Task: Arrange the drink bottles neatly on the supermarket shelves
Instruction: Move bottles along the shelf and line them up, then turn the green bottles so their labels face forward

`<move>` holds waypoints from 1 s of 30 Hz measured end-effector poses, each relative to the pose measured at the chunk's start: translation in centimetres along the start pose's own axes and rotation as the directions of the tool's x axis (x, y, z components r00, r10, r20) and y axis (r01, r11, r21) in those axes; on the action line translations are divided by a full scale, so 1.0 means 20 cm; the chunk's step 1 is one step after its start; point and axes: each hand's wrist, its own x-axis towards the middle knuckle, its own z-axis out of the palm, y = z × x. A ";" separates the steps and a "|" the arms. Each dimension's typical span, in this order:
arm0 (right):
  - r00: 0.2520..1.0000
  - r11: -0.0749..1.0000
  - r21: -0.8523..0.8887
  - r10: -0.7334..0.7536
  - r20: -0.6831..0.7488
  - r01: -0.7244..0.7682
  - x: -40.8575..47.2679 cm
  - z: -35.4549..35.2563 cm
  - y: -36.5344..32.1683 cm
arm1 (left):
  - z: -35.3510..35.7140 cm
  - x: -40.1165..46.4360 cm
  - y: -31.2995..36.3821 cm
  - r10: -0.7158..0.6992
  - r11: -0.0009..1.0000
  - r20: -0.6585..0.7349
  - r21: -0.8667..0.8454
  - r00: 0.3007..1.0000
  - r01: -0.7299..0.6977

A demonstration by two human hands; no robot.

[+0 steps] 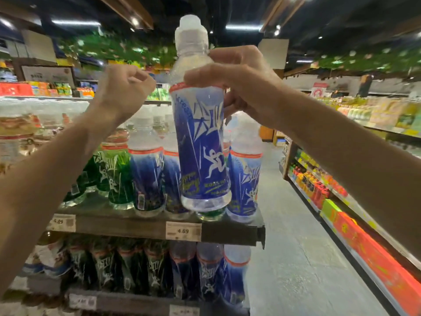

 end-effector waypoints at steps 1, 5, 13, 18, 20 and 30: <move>1.000 1.000 0.009 -0.008 -0.010 0.008 -0.01 -0.05 0.01 | 0.03 0.01 0.04 0.012 1.000 0.036 0.026 0.999 -0.013; 0.997 0.992 0.102 -0.066 -0.040 0.070 -0.05 -0.27 0.06 | 0.17 0.03 0.27 0.064 0.995 0.105 0.065 0.992 -0.071; 0.978 0.963 0.191 -0.170 -0.117 0.190 -0.19 -0.94 0.37 | 0.65 0.01 0.71 0.030 0.974 0.119 0.218 0.992 -0.056; 0.983 0.970 0.179 -0.145 -0.110 0.163 -0.24 -1.36 0.67 | 1.03 0.11 0.96 -0.009 0.943 0.078 0.333 0.997 -0.018; 0.987 0.974 0.176 -0.126 -0.103 0.143 -0.24 -1.45 0.78 | 1.18 0.16 1.01 -0.026 0.882 0.103 0.471 0.994 -0.025; 0.996 0.990 0.138 0.042 -0.075 -0.032 -0.06 -1.42 1.32 | 1.59 0.39 0.68 -0.400 0.378 0.243 0.922 0.884 -0.082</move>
